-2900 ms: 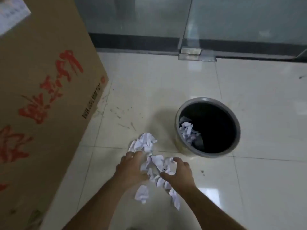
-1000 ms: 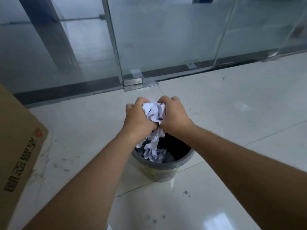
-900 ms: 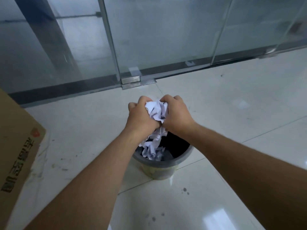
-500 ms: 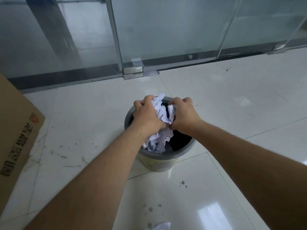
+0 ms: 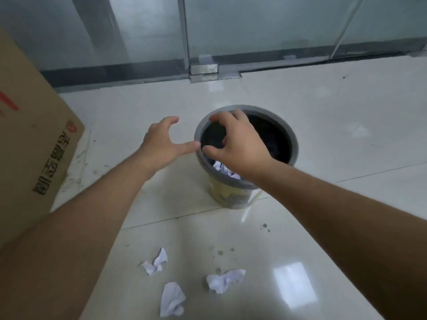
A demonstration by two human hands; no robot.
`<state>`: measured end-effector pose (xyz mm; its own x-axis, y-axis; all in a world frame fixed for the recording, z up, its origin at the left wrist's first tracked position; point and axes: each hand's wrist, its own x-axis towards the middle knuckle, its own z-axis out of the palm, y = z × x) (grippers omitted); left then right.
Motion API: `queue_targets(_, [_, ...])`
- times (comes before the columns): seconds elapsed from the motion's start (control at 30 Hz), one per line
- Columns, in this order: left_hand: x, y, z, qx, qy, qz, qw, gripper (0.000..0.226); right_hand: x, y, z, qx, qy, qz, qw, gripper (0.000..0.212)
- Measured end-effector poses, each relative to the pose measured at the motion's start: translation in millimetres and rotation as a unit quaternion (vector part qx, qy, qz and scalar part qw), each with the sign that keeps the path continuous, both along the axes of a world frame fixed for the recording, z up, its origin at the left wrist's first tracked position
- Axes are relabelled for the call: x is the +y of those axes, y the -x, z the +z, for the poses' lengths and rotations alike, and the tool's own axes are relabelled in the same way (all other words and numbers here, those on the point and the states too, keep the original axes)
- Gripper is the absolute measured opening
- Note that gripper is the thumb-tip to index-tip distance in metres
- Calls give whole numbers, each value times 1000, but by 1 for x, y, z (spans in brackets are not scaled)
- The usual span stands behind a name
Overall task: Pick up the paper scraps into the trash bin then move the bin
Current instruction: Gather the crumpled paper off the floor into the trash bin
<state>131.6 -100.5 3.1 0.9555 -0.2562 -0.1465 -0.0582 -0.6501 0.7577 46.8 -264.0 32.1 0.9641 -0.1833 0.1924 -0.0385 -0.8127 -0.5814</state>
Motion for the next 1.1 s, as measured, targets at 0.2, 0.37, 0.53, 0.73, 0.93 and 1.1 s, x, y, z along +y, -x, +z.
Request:
queue_targets(0.2, [106,64,-99,109,-212,-55,970,110,83,40,-85,99,-42,133,985,57])
queue_targets(0.37, [136,141,-176,190,-267,-186,926,127,74,105,-181,322,-10,73,944,78])
queue_targets(0.53, [127,194,-212,220,-360,-217,880,143,64,170,-224,449,-40,24,892,110])
queue_targets(0.73, [100,233,-227,143,-328,-191,914,76,87,195,-250,435,-2,-30,900,65])
queue_targets(0.93, [67,232,-224,216,-150,-125,957,46,114,181,-262,409,-65,28,910,41])
queue_targets(1.1, [63,195,-197,158,-129,-82,976,45,104,142,-231,341,-110,-3,934,40])
